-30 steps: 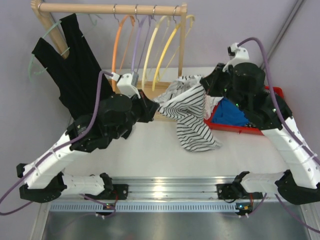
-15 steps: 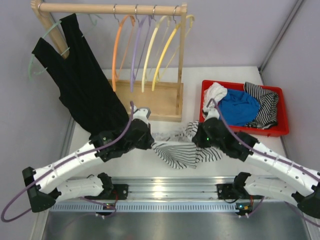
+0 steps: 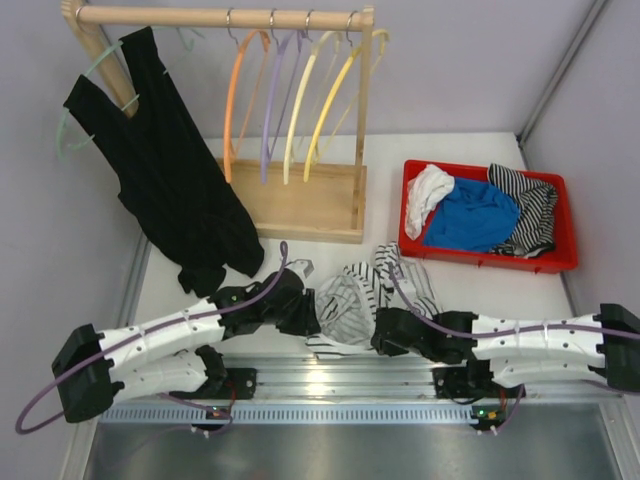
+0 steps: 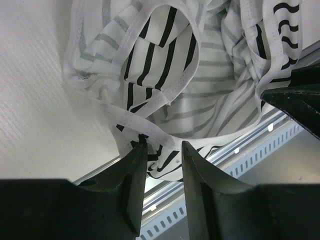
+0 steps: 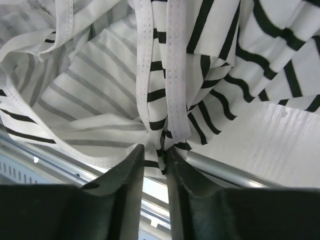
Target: Place the tank top on the hanger
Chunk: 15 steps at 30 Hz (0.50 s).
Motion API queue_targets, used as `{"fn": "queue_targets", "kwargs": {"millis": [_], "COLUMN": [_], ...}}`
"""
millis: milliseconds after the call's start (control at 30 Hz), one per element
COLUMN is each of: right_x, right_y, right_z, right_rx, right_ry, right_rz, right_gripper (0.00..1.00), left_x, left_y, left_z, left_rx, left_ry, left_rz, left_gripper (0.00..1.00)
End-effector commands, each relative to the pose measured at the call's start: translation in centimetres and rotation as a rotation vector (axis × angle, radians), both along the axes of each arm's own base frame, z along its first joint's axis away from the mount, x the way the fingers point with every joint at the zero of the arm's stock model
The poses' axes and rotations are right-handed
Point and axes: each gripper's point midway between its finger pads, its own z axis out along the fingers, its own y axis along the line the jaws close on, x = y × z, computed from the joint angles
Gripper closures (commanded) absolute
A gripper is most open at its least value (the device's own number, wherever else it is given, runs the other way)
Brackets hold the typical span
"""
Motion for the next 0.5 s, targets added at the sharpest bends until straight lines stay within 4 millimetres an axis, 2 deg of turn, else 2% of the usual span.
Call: {"fn": "queue_targets", "kwargs": {"millis": [0,67,100,167,200,267,333,467], "right_x": [0.9,1.3,1.6,2.2,2.7,3.7,4.8,6.3], "right_y": [3.0,2.7,3.0,2.2,2.0,1.0,-0.3,-1.6], "right_z": [3.5,4.1,5.3,6.4,7.8,8.7,8.9,9.4], "right_rx": [0.072,0.049,0.062,0.039,0.046,0.018,-0.029,-0.032], "right_ry": [-0.079,-0.104,-0.121,-0.161,-0.184,-0.22,-0.223,-0.224], "right_rz": [-0.032,-0.037,-0.036,-0.051,-0.061,-0.097,-0.122,-0.145], "right_gripper": [0.7,0.6,0.57,0.5,0.49,0.48,0.49,0.52], "left_x": [0.5,0.7,0.8,1.3,1.5,1.8,2.0,2.2], "left_y": [-0.9,-0.5,-0.3,0.5,0.7,1.0,1.3,1.5], "left_z": [1.9,2.1,2.3,2.6,2.8,3.4,3.9,4.5], "left_rx": [-0.073,-0.064,-0.058,-0.031,-0.028,-0.021,-0.013,-0.007], "left_ry": [-0.038,-0.054,-0.059,-0.085,-0.094,-0.114,-0.128,-0.135], "left_rz": [-0.003,0.014,0.022,0.059,0.063,0.081,0.091,0.104], "left_gripper": [0.61,0.61,0.61,0.62,0.62,0.64,0.75,0.8]}}
